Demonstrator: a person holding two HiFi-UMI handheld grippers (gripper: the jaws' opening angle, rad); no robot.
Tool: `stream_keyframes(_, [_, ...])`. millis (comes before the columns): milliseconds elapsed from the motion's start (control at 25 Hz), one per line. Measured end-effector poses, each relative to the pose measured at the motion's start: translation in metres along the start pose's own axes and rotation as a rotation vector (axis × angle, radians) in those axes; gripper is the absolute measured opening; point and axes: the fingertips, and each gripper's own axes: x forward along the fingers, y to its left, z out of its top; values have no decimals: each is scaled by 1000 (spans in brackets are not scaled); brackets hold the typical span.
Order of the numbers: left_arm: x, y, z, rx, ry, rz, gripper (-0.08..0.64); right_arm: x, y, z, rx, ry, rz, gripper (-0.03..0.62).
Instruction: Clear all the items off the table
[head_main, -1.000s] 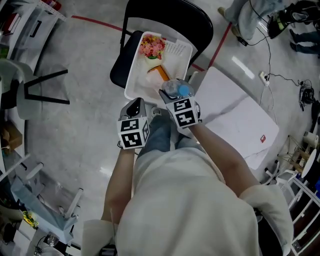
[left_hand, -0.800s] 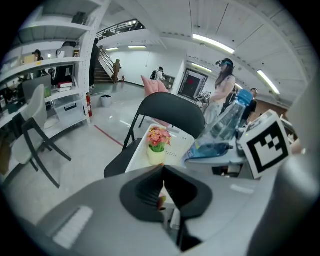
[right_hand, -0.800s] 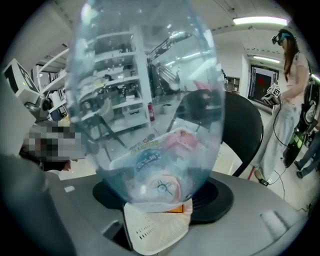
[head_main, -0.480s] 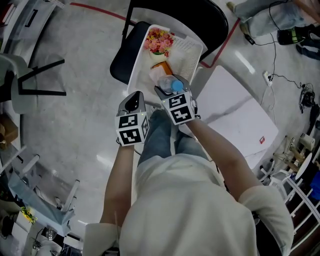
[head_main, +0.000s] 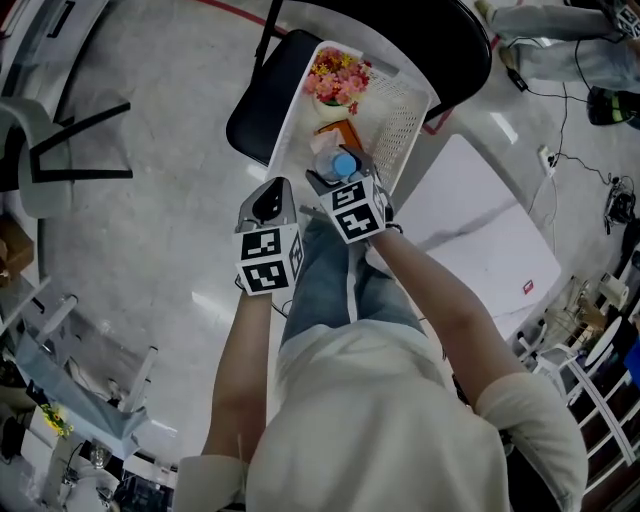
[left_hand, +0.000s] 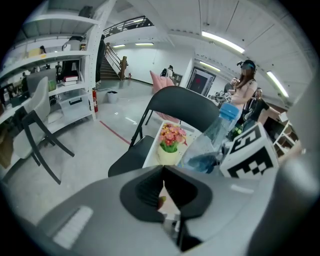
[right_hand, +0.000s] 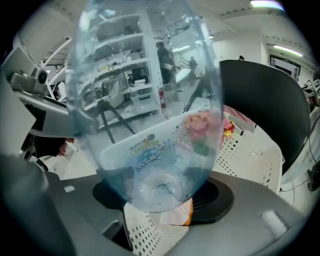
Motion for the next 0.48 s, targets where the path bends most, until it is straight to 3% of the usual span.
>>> stream_keyframes(360, [9, 7, -7, -17, 10, -1, 9, 34, 20, -8, 6, 61, 90, 346])
stream_keyframes(440, [8, 7, -8, -18, 12, -3, 9, 34, 22, -10, 37, 68, 101, 446])
stream_keyframes(480, [8, 7, -8, -19, 12, -4, 9, 33, 22, -10, 51, 68, 100, 446])
